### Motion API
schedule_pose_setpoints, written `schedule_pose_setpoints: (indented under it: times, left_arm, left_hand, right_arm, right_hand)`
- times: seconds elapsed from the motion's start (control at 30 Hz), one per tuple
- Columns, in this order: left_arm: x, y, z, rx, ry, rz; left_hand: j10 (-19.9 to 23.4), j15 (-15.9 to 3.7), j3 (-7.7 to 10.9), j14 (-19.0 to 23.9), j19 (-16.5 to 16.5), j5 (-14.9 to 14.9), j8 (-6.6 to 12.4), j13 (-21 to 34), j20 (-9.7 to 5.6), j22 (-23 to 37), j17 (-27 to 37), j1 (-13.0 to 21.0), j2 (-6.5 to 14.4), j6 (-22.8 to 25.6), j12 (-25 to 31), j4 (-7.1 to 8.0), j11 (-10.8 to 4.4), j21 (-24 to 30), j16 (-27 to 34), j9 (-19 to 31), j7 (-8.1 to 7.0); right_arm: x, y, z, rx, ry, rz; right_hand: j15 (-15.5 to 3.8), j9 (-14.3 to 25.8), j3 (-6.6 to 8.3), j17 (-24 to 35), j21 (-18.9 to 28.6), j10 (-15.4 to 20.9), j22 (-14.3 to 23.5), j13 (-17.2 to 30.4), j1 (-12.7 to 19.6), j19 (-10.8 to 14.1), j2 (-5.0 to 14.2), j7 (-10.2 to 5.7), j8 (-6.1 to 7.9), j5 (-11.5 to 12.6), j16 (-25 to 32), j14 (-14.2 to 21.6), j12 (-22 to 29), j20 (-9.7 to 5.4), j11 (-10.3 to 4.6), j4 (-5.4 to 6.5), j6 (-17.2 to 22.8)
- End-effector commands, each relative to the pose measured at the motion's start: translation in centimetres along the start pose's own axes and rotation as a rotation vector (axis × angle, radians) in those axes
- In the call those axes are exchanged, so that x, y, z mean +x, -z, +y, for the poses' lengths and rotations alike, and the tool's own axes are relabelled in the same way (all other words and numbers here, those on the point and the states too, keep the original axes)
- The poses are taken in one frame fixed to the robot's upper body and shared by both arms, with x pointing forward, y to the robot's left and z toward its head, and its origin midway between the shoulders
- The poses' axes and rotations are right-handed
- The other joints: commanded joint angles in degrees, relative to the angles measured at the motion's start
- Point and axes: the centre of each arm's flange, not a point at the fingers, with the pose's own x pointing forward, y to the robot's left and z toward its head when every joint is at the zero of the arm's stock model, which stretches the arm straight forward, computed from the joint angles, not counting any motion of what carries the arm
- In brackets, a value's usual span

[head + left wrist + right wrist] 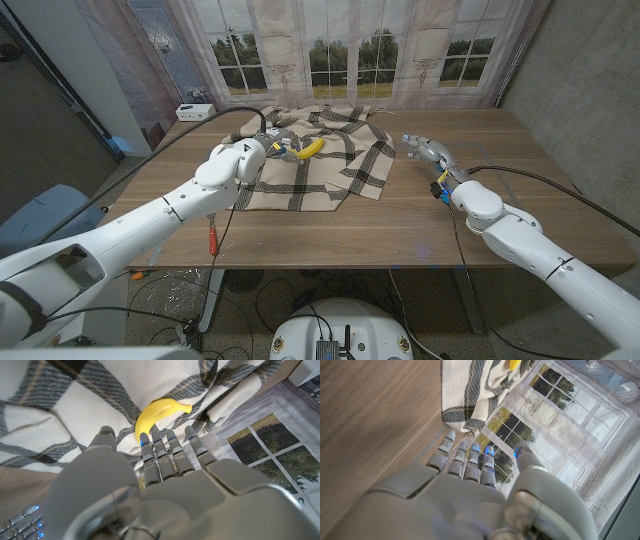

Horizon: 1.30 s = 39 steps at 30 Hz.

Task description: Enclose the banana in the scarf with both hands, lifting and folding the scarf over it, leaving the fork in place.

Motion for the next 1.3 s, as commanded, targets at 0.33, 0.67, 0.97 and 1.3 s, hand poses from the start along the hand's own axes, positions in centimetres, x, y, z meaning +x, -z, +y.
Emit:
schedule_pose_setpoints:
  times: [0.33,0.67,0.97,1.3]
  left_arm:
    - [-4.6,-1.6,-1.1,-0.031,0.079,-0.039]
    - [-6.7,-2.6,-1.6,-0.008,0.098,-0.037]
    - [-8.3,-3.5,-2.3,0.04,0.104,-0.017]
    - [-9.5,-4.2,-3.1,0.087,0.124,0.022]
  left_hand:
    - [0.7,-1.11,-1.38,-0.5,0.5,0.1,1.52,-0.6,0.32,-0.1,-0.4,-1.5,-2.2,6.8,-0.2,-0.8,-0.07,-0.8,-0.5,0.1,1.68]
    - [0.2,-1.09,-1.9,-1.7,0.1,0.6,1.92,-1.0,0.54,-0.1,-0.6,-0.7,-3.9,9.9,-0.7,-2.14,-0.22,-1.5,-1.2,0.3,2.09]
    - [0.1,-1.19,-1.75,-2.2,0.0,1.2,1.64,-1.2,0.64,-0.1,-0.8,1.5,-4.6,10.5,-1.0,-3.74,-0.83,-2.0,-1.5,0.5,1.56]
    - [-0.5,-1.35,-1.56,-2.9,-0.2,1.6,0.96,-1.3,0.73,0.0,-0.8,3.2,-4.7,9.9,-1.4,-4.81,-1.08,-2.4,-1.6,0.6,0.87]
  right_arm:
    - [-0.7,-2.8,2.8,-0.264,-0.099,0.069]
    - [-1.2,-3.4,4.1,-0.344,-0.127,0.084]
    - [-1.7,-3.8,5.3,-0.417,-0.171,0.087]
    - [-2.1,-4.4,6.3,-0.498,-0.203,0.077]
  right_hand:
    - [-0.32,0.2,0.77,0.4,0.5,0.4,0.2,0.1,1.0,0.6,0.46,-0.16,-0.1,0.0,0.1,0.1,0.1,-0.46,-0.51,0.32,0.7]
    - [-0.58,0.2,1.34,0.3,0.3,0.2,0.2,0.1,2.2,0.4,0.48,-0.42,-0.16,0.1,-0.2,-0.3,-0.2,-0.75,-0.93,-0.04,1.1]
    - [-0.88,0.2,1.53,0.3,0.2,-0.1,0.2,0.1,3.1,0.1,0.0,-0.4,-0.31,0.1,-0.4,-0.5,-0.4,-0.68,-1.21,-0.39,1.2]
    - [-1.12,0.2,1.69,0.0,0.1,-0.3,0.2,0.1,4.5,0.0,-0.94,-0.52,-0.42,-0.1,-0.9,-1.1,-0.6,-0.43,-1.44,-1.15,1.3]
